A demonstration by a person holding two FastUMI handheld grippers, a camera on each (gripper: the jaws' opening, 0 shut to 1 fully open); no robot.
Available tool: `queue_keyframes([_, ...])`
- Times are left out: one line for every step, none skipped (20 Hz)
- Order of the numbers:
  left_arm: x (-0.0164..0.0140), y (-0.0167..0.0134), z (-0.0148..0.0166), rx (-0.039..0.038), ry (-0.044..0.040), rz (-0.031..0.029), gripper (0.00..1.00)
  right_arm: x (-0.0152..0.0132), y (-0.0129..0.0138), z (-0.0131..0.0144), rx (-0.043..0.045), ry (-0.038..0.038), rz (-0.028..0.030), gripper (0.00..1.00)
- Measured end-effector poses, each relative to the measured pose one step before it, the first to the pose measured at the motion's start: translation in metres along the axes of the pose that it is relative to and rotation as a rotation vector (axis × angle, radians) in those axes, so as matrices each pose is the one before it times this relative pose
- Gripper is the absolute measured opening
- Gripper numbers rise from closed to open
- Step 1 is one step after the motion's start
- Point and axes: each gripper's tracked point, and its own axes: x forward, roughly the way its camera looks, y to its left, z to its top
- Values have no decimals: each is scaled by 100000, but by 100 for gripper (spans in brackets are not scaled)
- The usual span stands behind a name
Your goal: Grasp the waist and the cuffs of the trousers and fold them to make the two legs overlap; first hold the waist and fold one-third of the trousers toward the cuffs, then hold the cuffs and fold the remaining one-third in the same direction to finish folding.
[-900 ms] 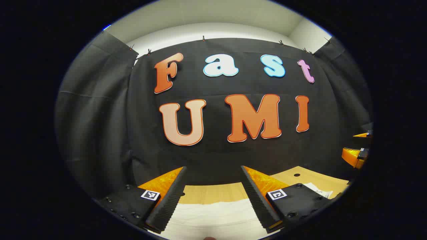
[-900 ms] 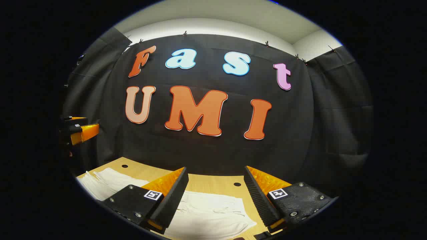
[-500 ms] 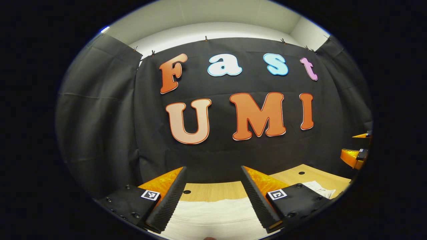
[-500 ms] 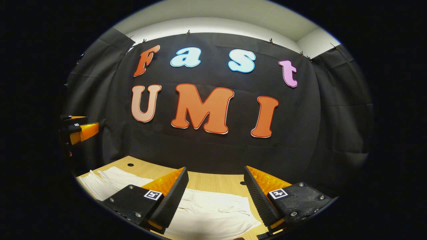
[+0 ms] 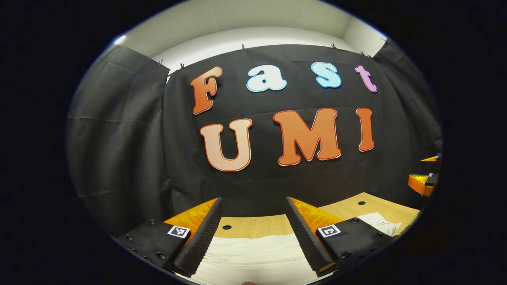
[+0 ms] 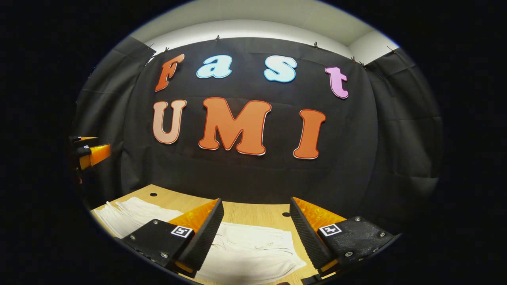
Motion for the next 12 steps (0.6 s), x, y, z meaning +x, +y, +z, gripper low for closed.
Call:
queue_keyframes([-326, -109, -135, 185, 204, 116, 100, -107, -104, -100, 122, 172, 247, 100])
queue_keyframes([-211, -179, -53, 127, 484, 83, 100, -127, -56, -125, -21, 299, 359, 100])
queue_keyframes([-179, -206, -364, 55, 836, 222, 100, -46, -112, -300, -17, 510, 314, 100])
queue_keyframes([-238, 56, -297, -39, 1314, 456, 100, -226, -27, -250, 140, 366, 820, 100])
queue_keyframes([-239, 198, -563, -580, 1852, 578, 100, -29, -115, -401, 50, 914, 278, 100])
queue_keyframes([-168, 249, -675, -1003, 2921, 865, 100, -53, -222, -553, 35, 1601, 31, 100])
queue_keyframes([-188, 385, -882, -1227, 2864, 1260, 100, -58, -409, -732, 402, 2039, -118, 100])
queue_keyframes([-215, 566, -689, -983, 2680, 1515, 100, -154, -270, -585, 1064, 1550, 211, 100])
queue_keyframes([-298, 861, -772, -641, 2750, 1777, 100, -79, -223, -589, 1332, 1133, 404, 100])
queue_keyframes([-294, 701, -635, -400, 2719, 1908, 100, -25, -390, -668, 1205, 2032, -101, 100])
queue_keyframes([-193, 753, -786, -362, 2559, 1656, 100, -27, -447, -759, 1126, 2344, -136, 100])
queue_keyframes([-275, 721, -617, -446, 2268, 1396, 100, -31, -291, -520, 535, 1588, 144, 100])
